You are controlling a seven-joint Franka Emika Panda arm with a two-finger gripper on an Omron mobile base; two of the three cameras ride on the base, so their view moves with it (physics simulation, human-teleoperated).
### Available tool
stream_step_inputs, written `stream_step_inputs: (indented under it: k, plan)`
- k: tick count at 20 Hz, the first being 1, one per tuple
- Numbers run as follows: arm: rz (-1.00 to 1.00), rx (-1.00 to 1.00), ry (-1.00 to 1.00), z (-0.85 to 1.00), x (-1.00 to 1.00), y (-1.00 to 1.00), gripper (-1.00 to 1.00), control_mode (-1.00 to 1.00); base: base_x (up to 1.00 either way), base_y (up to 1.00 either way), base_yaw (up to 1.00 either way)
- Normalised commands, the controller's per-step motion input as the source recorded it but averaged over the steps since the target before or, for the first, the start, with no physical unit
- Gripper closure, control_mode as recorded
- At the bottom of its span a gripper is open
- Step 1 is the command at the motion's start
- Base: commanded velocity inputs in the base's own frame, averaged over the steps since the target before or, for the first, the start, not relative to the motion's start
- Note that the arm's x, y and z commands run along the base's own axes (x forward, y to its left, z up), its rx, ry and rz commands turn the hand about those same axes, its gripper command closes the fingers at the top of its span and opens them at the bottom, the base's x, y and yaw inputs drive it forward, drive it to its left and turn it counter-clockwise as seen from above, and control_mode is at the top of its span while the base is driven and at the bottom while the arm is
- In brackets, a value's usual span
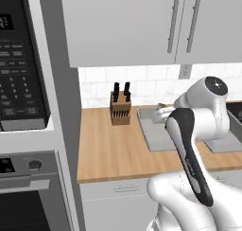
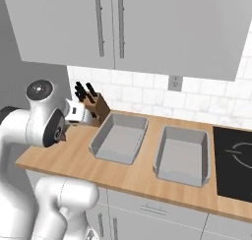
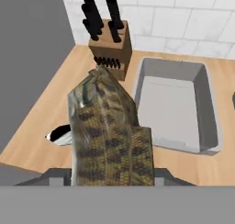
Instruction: Place one lemon and one fish in each tupperware on the nearby counter, to pack two identical lunches.
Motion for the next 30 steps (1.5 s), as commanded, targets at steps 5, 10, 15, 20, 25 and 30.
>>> stream_step_inputs:
  k: [5, 10, 15, 20, 25, 30]
  plan:
    - [-0.16, -0.04, 0.03, -0.76, 1.00, -0.11, 1.00, -1.00, 0.00, 0.00, 0.00]
    - [-0.01, 0.00, 0.08, -0.39, 0.90, -0.55, 1.00, -1.00, 0.00, 0.00, 0.00]
    - [0.02, 0.00, 0.17, -0.34, 0.83, -0.53, 1.00, -1.00, 0.00, 0.00, 0.00]
    - [0.01, 0.00, 0.13, -0.45, 0.73, -0.32, 1.00, -1.00, 0.00, 0.00, 0.00]
    - [0.00, 0.00, 0.15, -0.38, 0.53, 0.00, 1.00, -1.00, 0.00, 0.00, 0.00]
    - [0.01, 0.00, 0.07, -0.36, 0.39, 0.00, 1.00, -1.00, 0.00, 0.00, 0.00]
